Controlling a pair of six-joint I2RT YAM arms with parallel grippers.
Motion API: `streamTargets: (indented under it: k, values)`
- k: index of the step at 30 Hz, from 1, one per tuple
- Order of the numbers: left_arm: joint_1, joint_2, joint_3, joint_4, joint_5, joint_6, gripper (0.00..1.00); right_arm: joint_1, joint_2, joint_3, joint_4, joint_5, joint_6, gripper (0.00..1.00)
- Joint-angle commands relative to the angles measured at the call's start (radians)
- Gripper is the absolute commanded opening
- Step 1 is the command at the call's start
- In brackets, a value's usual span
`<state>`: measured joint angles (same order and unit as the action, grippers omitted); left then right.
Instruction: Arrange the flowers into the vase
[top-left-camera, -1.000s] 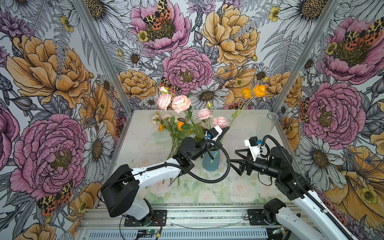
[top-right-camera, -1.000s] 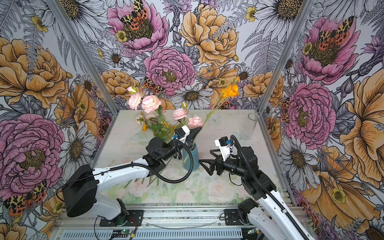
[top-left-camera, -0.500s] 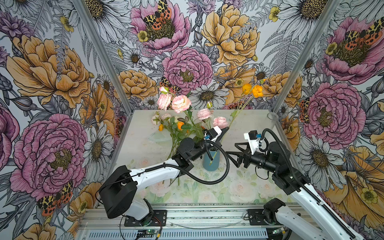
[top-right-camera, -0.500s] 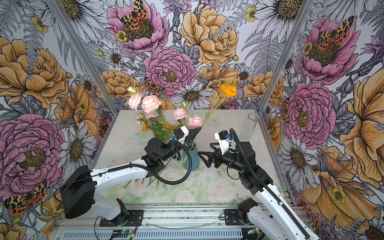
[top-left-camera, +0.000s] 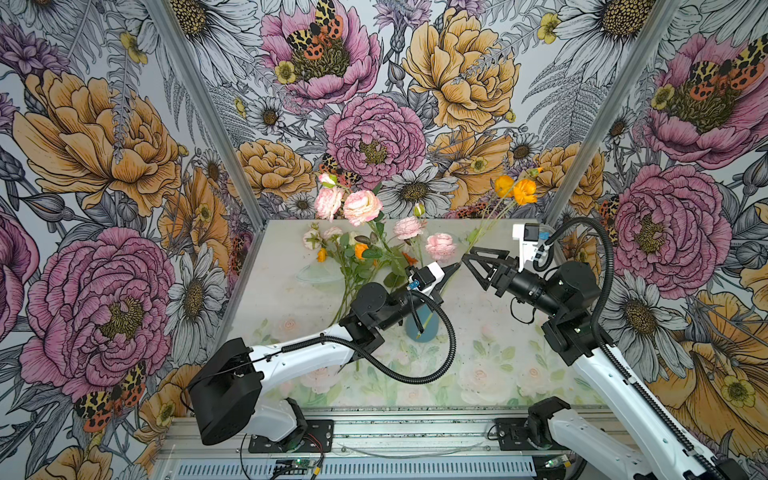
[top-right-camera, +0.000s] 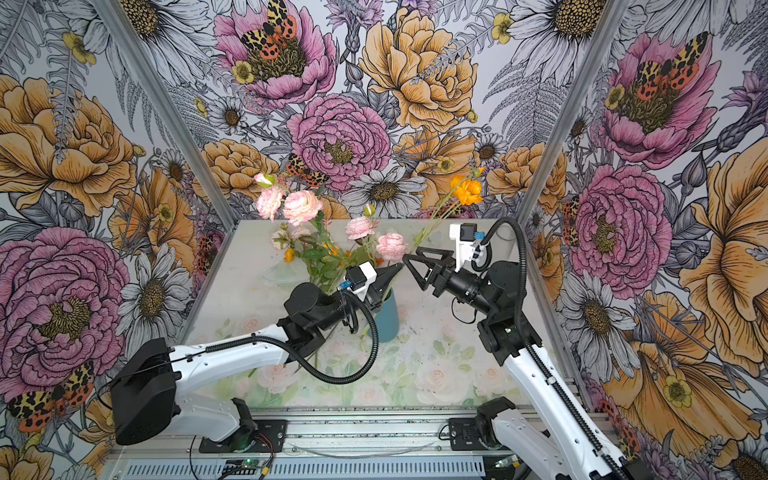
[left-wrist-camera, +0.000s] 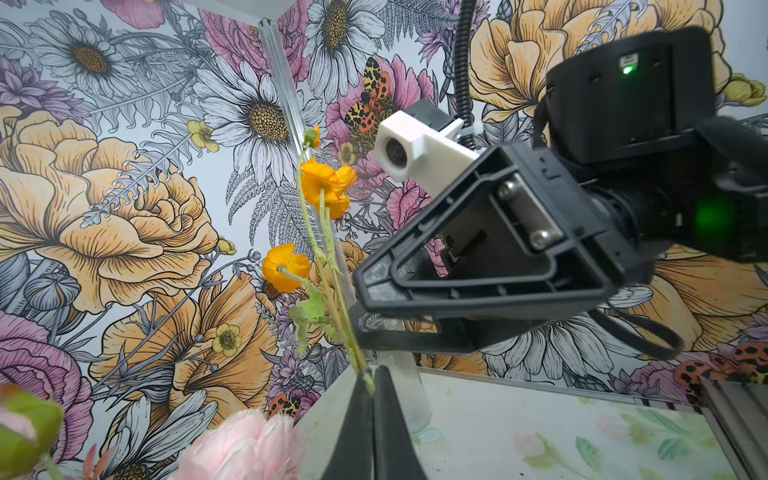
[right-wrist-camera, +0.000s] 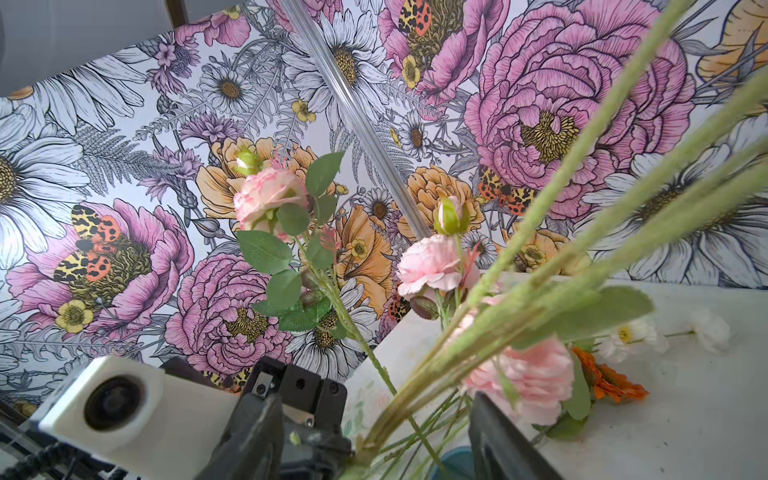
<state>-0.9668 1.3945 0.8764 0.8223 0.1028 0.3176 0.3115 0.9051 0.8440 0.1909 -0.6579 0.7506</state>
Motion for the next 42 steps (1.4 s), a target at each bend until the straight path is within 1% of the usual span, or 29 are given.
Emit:
streamTargets:
  k: [1, 4, 7, 12, 18, 23, 27, 28, 29, 30, 31, 32, 33, 34, 36, 39, 41, 42]
  values:
    - [-0.009, -0.023, -0.002, -0.005, -0.025, 0.022, 0.00, -0.005, 0.027, -0.007, 0.137, -0.074, 0.119, 0.70]
    - [-0.009, -0.025, 0.013, -0.023, -0.027, 0.036, 0.00, -0.005, 0.037, -0.009, 0.147, -0.094, 0.152, 0.72]
    - [-0.009, -0.017, 0.028, -0.030, -0.022, 0.041, 0.00, -0.005, 0.046, -0.024, 0.231, -0.120, 0.215, 0.71]
    - [-0.012, -0.003, 0.032, -0.016, -0.026, 0.041, 0.00, -0.006, 0.063, -0.022, 0.273, -0.145, 0.257, 0.59]
    - [-0.019, 0.007, 0.036, -0.012, -0.031, 0.042, 0.00, -0.005, 0.070, -0.022, 0.262, -0.152, 0.257, 0.46]
    - [-0.018, 0.005, 0.042, -0.022, -0.035, 0.048, 0.00, -0.006, 0.076, -0.027, 0.259, -0.158, 0.255, 0.23]
    - [-0.019, -0.006, 0.041, -0.033, -0.039, 0.052, 0.00, -0.005, 0.073, -0.026, 0.243, -0.157, 0.250, 0.00]
    - [-0.020, -0.011, 0.039, -0.033, -0.042, 0.052, 0.00, -0.005, 0.071, -0.026, 0.239, -0.154, 0.247, 0.00]
    - [-0.020, -0.018, 0.034, -0.033, -0.045, 0.050, 0.10, -0.006, 0.068, -0.025, 0.236, -0.153, 0.244, 0.00]
    - [-0.021, -0.029, 0.026, -0.033, -0.049, 0.042, 0.38, -0.005, 0.066, -0.022, 0.229, -0.152, 0.237, 0.00]
    - [-0.021, -0.044, 0.014, -0.033, -0.054, 0.031, 0.59, -0.005, 0.062, -0.017, 0.221, -0.154, 0.229, 0.00]
    - [-0.020, -0.062, 0.002, -0.034, -0.061, 0.021, 0.73, -0.005, 0.058, -0.009, 0.211, -0.156, 0.218, 0.00]
    - [-0.021, -0.085, -0.012, -0.042, -0.068, 0.010, 0.90, -0.005, 0.049, 0.003, 0.195, -0.158, 0.203, 0.00]
    - [-0.020, -0.115, -0.019, -0.076, -0.073, 0.001, 0.99, -0.005, 0.039, 0.014, 0.182, -0.154, 0.181, 0.00]
    - [-0.021, -0.181, -0.026, -0.179, -0.086, -0.020, 0.99, -0.005, 0.017, 0.036, 0.157, -0.140, 0.139, 0.00]
    - [-0.020, -0.288, -0.047, -0.338, -0.113, -0.111, 0.99, -0.005, -0.021, 0.073, 0.110, -0.116, 0.063, 0.00]
    - [-0.020, -0.360, -0.037, -0.482, -0.099, -0.167, 0.99, -0.005, -0.051, 0.089, 0.064, -0.067, -0.004, 0.00]
    - [-0.021, -0.388, -0.028, -0.558, -0.088, -0.198, 0.99, -0.003, -0.068, 0.086, 0.050, -0.022, -0.030, 0.00]
